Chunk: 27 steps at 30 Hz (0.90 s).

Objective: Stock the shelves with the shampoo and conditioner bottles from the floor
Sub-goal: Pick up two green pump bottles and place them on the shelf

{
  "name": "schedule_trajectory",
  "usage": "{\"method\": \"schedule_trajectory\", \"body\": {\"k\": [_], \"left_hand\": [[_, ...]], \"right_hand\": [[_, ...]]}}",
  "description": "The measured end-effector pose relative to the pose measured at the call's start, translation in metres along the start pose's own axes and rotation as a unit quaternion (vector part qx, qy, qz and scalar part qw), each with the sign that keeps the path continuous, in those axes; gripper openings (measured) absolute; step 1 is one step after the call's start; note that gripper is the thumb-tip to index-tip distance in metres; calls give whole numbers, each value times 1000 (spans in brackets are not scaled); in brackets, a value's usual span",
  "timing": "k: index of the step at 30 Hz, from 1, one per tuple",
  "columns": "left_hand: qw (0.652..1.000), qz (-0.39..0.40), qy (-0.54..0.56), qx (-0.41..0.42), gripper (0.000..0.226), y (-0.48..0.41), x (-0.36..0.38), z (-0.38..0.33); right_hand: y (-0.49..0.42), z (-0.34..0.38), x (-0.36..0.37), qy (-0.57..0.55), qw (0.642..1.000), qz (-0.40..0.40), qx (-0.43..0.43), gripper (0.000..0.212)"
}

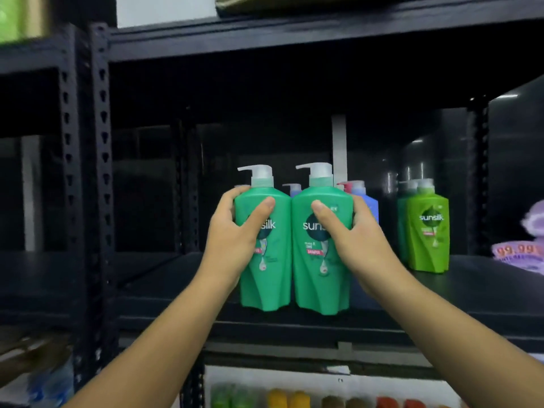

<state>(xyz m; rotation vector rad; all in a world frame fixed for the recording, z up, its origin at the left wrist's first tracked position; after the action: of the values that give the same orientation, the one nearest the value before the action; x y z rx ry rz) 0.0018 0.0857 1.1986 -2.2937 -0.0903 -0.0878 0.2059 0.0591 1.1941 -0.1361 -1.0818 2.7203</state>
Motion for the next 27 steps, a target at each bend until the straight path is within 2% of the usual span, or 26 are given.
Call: {"method": "schedule_trajectory", "body": {"k": [5, 8, 10, 12, 15, 20, 24, 27], "left_hand": [[999, 7, -42, -18, 46, -25, -1, 31], [996, 43, -73, -17, 52, -31, -5, 41], [986, 122, -107, -27, 74, -26, -6, 45], [971, 202, -127, -28, 103, -20, -10, 52], [955, 259, -142, -36, 115, -26, -12, 65], [949, 262, -170, -50, 115, -65, -11, 98], [940, 244, -219, -90, 114, -101, -26, 131], [947, 203, -225, -103, 97, -112, -33, 148]], "right_hand": [[-29, -31, 9, 64, 997, 32, 13, 52], [-41, -40, 5, 115, 986, 121, 8, 63], [-39, -51, 1, 185, 961, 203, 10, 85], [-34, -64, -2, 214, 949, 232, 18, 94], [-35, -72, 3, 208, 954, 214, 21, 83], [-73, -105, 17, 224, 957, 177, 58, 80], [-108, -136, 28, 246, 955, 141, 87, 73], [-124, -153, 33, 255, 954, 116, 110, 71]]}}
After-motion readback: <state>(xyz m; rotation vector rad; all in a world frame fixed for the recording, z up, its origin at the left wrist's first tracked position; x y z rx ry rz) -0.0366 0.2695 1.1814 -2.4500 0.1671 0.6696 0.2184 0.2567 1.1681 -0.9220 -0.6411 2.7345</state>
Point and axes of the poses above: each hand's wrist, its own y-axis away from the middle knuckle, its own x-axis out of the palm, z = x × y, the point moved 4 cm from there along -y, towards the middle knuckle, and after that the axes turned 1 degree about z, right-handed, at the moved point
